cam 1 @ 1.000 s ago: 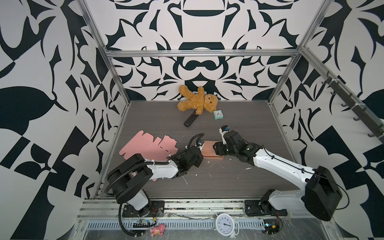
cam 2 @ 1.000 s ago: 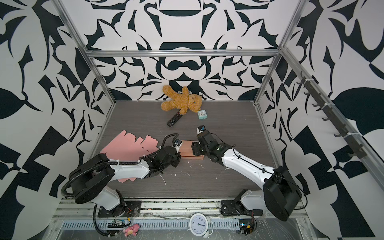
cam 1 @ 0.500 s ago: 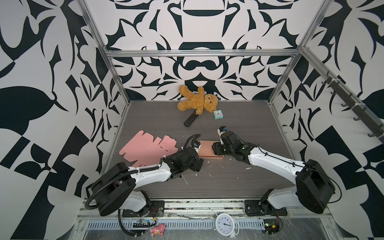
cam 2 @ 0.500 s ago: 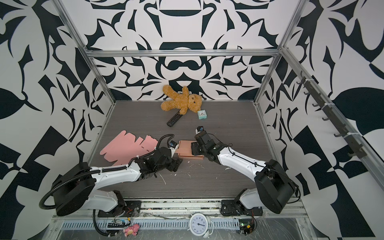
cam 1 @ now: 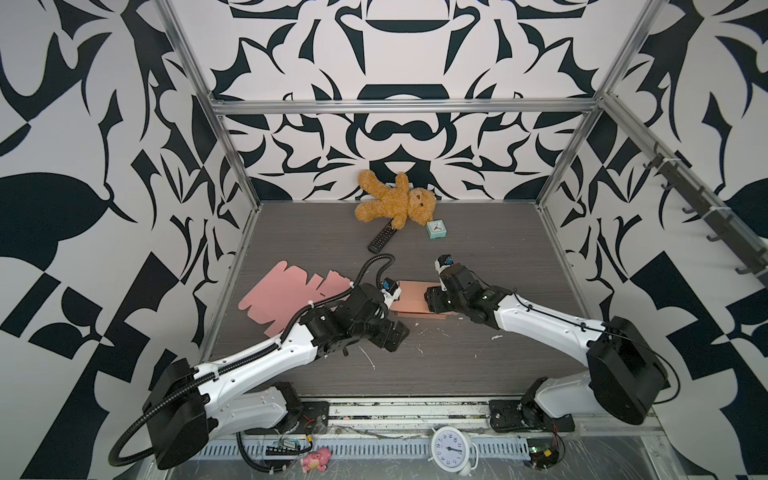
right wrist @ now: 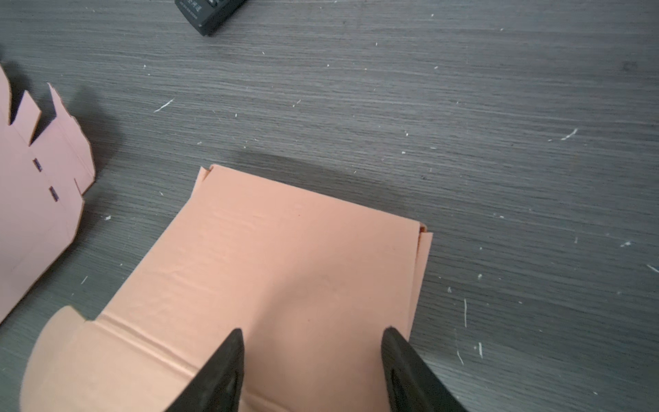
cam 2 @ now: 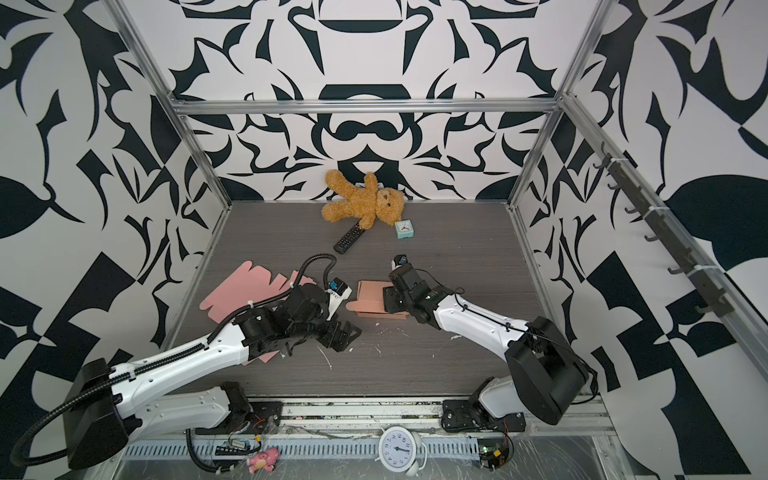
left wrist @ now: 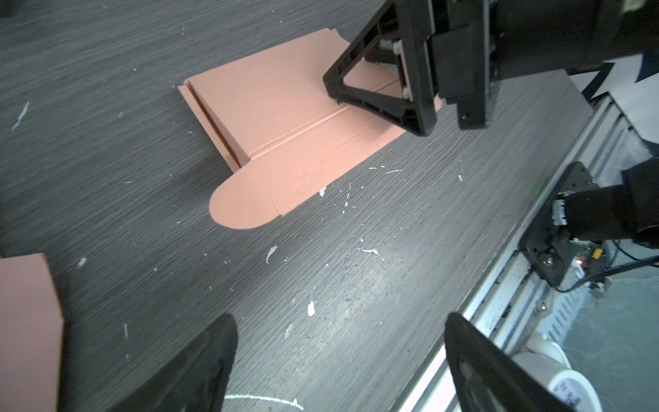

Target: Fold the paper box

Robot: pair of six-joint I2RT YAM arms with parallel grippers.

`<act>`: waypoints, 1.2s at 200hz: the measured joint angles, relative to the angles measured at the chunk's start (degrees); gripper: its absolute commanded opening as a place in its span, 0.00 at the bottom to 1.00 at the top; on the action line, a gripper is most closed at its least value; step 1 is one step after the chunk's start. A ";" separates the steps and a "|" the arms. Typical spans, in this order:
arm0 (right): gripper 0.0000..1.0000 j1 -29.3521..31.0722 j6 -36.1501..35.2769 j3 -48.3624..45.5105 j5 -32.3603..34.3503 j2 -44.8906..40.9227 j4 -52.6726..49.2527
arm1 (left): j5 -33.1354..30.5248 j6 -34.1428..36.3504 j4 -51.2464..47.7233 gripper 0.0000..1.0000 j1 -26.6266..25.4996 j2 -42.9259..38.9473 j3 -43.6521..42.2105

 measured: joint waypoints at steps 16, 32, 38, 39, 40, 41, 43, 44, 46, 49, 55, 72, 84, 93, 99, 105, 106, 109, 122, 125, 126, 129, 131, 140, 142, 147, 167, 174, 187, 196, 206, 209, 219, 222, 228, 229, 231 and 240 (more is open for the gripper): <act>0.63 0.00 -0.35 -0.17 0.22 0.00 -0.09 | 1.70 -0.28 -0.85 0.93 2.54 0.00 1.09; 0.63 0.00 -0.39 -0.55 0.48 0.00 -0.17 | 2.86 -0.55 -1.31 0.93 5.05 1.01 2.82; 0.62 0.00 -0.37 -0.74 0.59 0.00 -0.20 | 3.19 -0.74 -1.14 0.93 5.97 1.86 3.56; 0.62 0.00 -0.37 -0.76 0.59 0.00 -0.20 | 3.21 -0.76 -1.11 0.93 6.05 1.97 3.65; 0.62 0.00 -0.39 -0.79 0.61 0.00 -0.22 | 3.30 -0.81 -1.09 0.93 6.19 2.16 3.78; 0.62 0.00 -0.39 -0.81 0.61 0.00 -0.22 | 3.34 -0.85 -1.07 0.92 6.29 2.32 3.87; 0.62 0.00 -0.37 -0.87 0.63 0.00 -0.22 | 3.48 -0.96 -0.98 0.92 6.62 2.67 4.11; 0.62 0.00 -0.37 -0.90 0.63 0.00 -0.22 | 3.54 -0.98 -0.98 0.92 6.71 2.75 4.20; 0.62 0.00 -0.37 -0.96 0.63 0.00 -0.22 | 3.63 -0.98 -0.94 0.92 6.91 2.95 4.35; 0.62 0.00 -0.39 -1.03 0.68 0.00 -0.24 | 3.93 -1.16 -0.70 0.92 7.41 3.58 4.61; 0.62 0.00 -0.37 -1.11 0.76 0.00 -0.28 | 4.63 -1.38 -0.22 0.91 8.28 4.66 5.03; 0.62 0.00 -0.37 -1.16 0.87 0.00 -0.31 | 7.06 -2.27 1.70 0.86 10.82 8.22 5.73; 0.62 0.00 -0.37 -1.16 1.01 0.02 -0.33 | 8.39 -2.75 3.32 0.82 12.79 11.45 6.21; 0.62 0.00 -0.37 -1.16 1.09 0.13 -0.33 | 9.03 -2.86 4.09 0.79 13.84 13.66 6.67; 0.62 0.00 -0.37 -1.16 1.16 0.26 -0.33 | 9.42 -2.91 4.63 0.77 14.53 15.30 7.06; 0.62 0.00 -0.37 -1.18 1.22 0.37 -0.35 | 9.68 -3.02 5.16 0.75 15.06 16.83 7.45; 0.62 0.00 -0.37 -1.18 1.22 0.39 -0.35 | 9.70 -2.95 5.22 0.75 15.10 17.03 7.54; 0.62 0.00 -0.37 -1.20 1.27 0.46 -0.35 | 9.86 -3.21 5.42 0.75 15.30 17.90 7.78; 0.62 0.00 -0.37 -1.38 1.36 0.61 -0.35 | 10.60 -3.08 6.21 0.72 15.87 21.16 9.05; 0.62 0.00 -0.37 -1.46 1.42 0.61 -0.35 | 10.73 -3.02 6.43 0.72 15.91 21.75 9.29; 0.62 0.00 -0.37 -1.49 1.44 0.61 -0.35 | 10.78 -2.95 6.58 0.72 15.93 22.05 9.42; 0.62 0.00 -0.37 -1.55 1.46 0.63 -0.33 | 10.95 -3.06 6.78 0.71 15.96 22.75 9.68; 0.62 0.00 -0.37 -1.64 1.46 0.63 -0.33 | 11.02 -3.02 6.93 0.71 15.98 23.06 9.79; 0.62 0.00 -0.37 -1.86 1.53 0.63 -0.37 | 11.54 -3.02 7.58 0.70 15.98 24.79 10.47; 0.62 0.00 -0.37 -1.90 1.55 0.63 -0.37 | 11.65 -2.97 7.72 0.70 15.98 25.09 10.56; 0.62 0.00 -0.37 -1.99 1.60 0.63 -0.42 | 11.96 -2.99 8.11 0.69 15.98 25.94 10.84; 0.62 0.00 -0.37 -2.03 1.68 0.63 -0.48 | 13.14 -2.99 9.29 0.67 15.98 28.79 11.43; 0.62 0.00 -0.37 -2.03 1.68 0.63 -0.48 | 13.44 -3.04 9.57 0.66 15.98 29.57 11.47; 0.62 0.00 -0.37 -2.03 1.68 0.63 -0.48 | 13.97 -3.02 9.73 0.64 15.98 30.82 11.47; 0.62 0.00 -0.37 -2.03 1.68 0.63 -0.48 | 14.21 -3.06 9.77 0.63 15.98 31.52 11.47; 0.62 0.00 -0.37 -2.03 1.68 0.66 -0.48 | 14.40 -3.04 9.92 0.62 15.98 32.09 11.47; 0.62 0.00 -0.37 -2.03 1.68 0.66 -0.50 | 14.45 -2.99 9.99 0.61 15.98 32.15 11.47; 0.62 0.00 -0.37 -2.05 1.70 0.76 -0.50 | 14.53 -3.04 10.34 0.60 15.98 32.54 11.47; 0.62 0.00 -0.37 -2.05 1.73 0.81 -0.48 | 14.53 -3.04 10.40 0.60 15.98 32.63 11.47; 0.62 0.00 -0.37 -2.05 1.73 1.01 -0.48 | 14.53 -2.99 10.56 0.59 15.98 32.74 11.47; 0.62 0.00 -0.37 -2.05 1.75 1.03 -0.48 | 14.53 -2.97 10.58 0.59 15.98 32.76 11.47; 0.62 0.00 -0.37 -2.05 1.75 1.14 -0.50 | 14.53 -3.04 10.62 0.59 15.98 32.83 11.47; 0.61 0.00 -0.37 -2.05 1.84 1.53 -0.50 | 14.51 -3.02 10.75 0.59 15.98 32.89 11.47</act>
